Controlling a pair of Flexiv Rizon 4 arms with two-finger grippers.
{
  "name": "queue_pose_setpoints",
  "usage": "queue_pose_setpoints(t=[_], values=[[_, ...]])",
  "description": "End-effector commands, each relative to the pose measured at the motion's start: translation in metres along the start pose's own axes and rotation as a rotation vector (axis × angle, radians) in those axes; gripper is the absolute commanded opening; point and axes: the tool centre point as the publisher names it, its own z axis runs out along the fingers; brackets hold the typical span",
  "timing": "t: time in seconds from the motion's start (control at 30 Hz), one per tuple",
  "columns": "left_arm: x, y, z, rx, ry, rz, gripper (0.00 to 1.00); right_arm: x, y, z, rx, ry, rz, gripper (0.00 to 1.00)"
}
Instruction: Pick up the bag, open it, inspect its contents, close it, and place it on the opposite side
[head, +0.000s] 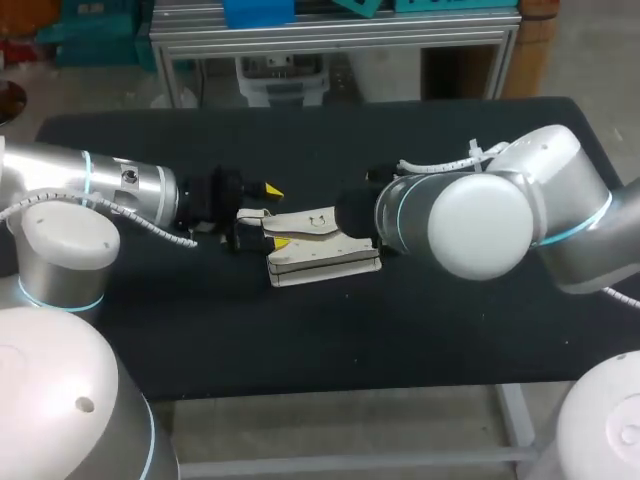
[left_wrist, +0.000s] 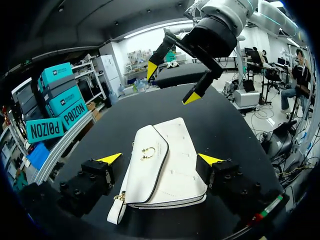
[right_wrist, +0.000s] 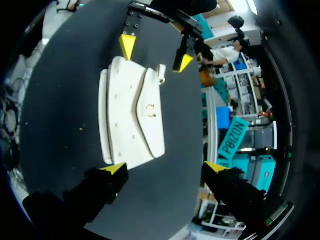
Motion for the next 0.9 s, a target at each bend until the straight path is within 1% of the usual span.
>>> queue_pose_setpoints(t=[0.03, 0.1, 0.13, 0.17, 0.2, 0.27, 0.3, 0.33, 0.43, 0.5, 0.57, 0.6, 0.73, 0.87, 0.9], values=[[0.001, 0.003, -0.002, -0.043, 0.009, -0.035, 1.0, -0.007, -0.007, 0.002, -0.047, 0.037, -0.013, 1.0], [0.002, 0.007, -0.004, -0.055, 0.009, -0.062, 1.0, -0.015, -0.008, 0.001, -0.054, 0.065, -0.016, 1.0], [0.002, 0.007, -0.004, -0.055, 0.009, -0.062, 1.0, -0.015, -0.008, 0.001, -0.054, 0.065, -0.016, 1.0], [0.004, 0.011, -0.005, -0.056, 0.022, -0.08, 1.0, -0.021, -0.009, 0.001, -0.051, 0.089, -0.026, 1.0], [0.004, 0.012, -0.005, -0.061, 0.018, -0.084, 1.0, -0.023, -0.01, 0.001, -0.059, 0.099, -0.026, 1.0], [0.005, 0.016, -0.007, -0.066, 0.021, -0.101, 1.0, -0.028, -0.011, 0.001, -0.042, 0.129, -0.044, 1.0], [0.006, 0.017, -0.007, -0.072, 0.02, -0.111, 1.0, -0.03, -0.011, 0.001, -0.051, 0.148, -0.047, 1.0], [0.006, 0.019, -0.008, -0.082, 0.017, -0.126, 1.0, -0.032, -0.01, 0.002, -0.034, 0.167, -0.064, 1.0], [0.006, 0.021, -0.009, -0.1, 0.022, -0.151, 1.0, -0.037, -0.01, 0.002, -0.031, 0.209, -0.076, 1.0], [0.006, 0.022, -0.011, -0.123, 0.026, -0.176, 1.0, -0.041, -0.009, 0.003, 0.0, 0.258, -0.098, 1.0], [0.006, 0.023, -0.011, -0.144, 0.027, -0.194, 1.0, -0.044, -0.008, 0.003, 0.008, 0.284, -0.099, 1.0], [0.006, 0.023, -0.012, -0.161, 0.027, -0.211, 1.0, -0.046, -0.008, 0.002, 0.024, 0.302, -0.094, 1.0], [0.005, 0.026, -0.012, -0.187, 0.032, -0.261, 1.0, -0.049, -0.01, 0.0, 0.043, 0.35, -0.048, 1.0], [0.005, 0.03, -0.011, -0.21, 0.05, -0.321, 1.0, -0.05, -0.014, -0.003, 0.053, 0.387, 0.04, 1.0], [0.004, 0.032, -0.01, -0.223, 0.051, -0.365, 1.0, -0.05, -0.015, -0.005, 0.054, 0.405, 0.092, 1.0]])
